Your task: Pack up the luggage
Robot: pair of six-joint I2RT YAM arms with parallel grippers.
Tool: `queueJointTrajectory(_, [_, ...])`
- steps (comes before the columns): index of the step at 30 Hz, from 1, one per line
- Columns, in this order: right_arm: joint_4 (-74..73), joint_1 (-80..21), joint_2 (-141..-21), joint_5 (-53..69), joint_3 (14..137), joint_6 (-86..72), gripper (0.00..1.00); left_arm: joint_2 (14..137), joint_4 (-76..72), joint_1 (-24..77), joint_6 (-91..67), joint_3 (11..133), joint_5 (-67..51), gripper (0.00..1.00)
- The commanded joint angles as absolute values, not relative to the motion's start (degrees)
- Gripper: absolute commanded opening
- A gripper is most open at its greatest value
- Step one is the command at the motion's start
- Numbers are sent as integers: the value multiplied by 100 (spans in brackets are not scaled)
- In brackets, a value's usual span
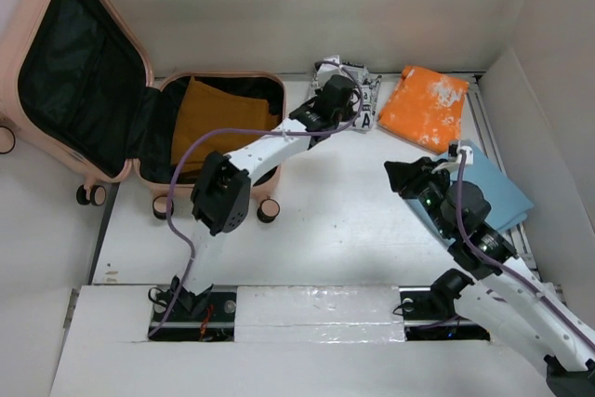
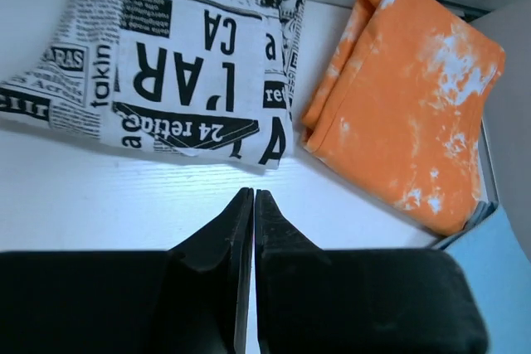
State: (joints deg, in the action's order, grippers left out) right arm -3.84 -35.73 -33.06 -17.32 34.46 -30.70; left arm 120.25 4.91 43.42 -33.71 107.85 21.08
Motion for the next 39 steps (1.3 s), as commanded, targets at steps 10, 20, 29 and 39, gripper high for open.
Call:
queueJointTrajectory(10, [-747, -3612, -3085, -1793, 3516, -3085, 42, 13648, 342, 3885, -4148, 12181, 1678, 16])
queueJointTrajectory(20, [-747, -3612, -3393, -1372, 3516, -3032, 42, 14247, 783, 4008, -4517, 12604, 2276, 51])
queueJointTrajectory(29, [-677, -3612, -3445, -1143, 3463, -3032, 42, 14915, 782, 3955, -4772, 13175, 1740, 51])
queueJointTrajectory(39, [-624, -3612, -3384, -949, 3401, -3032, 42, 15108, 528, 3762, -5133, 13122, 1003, 15])
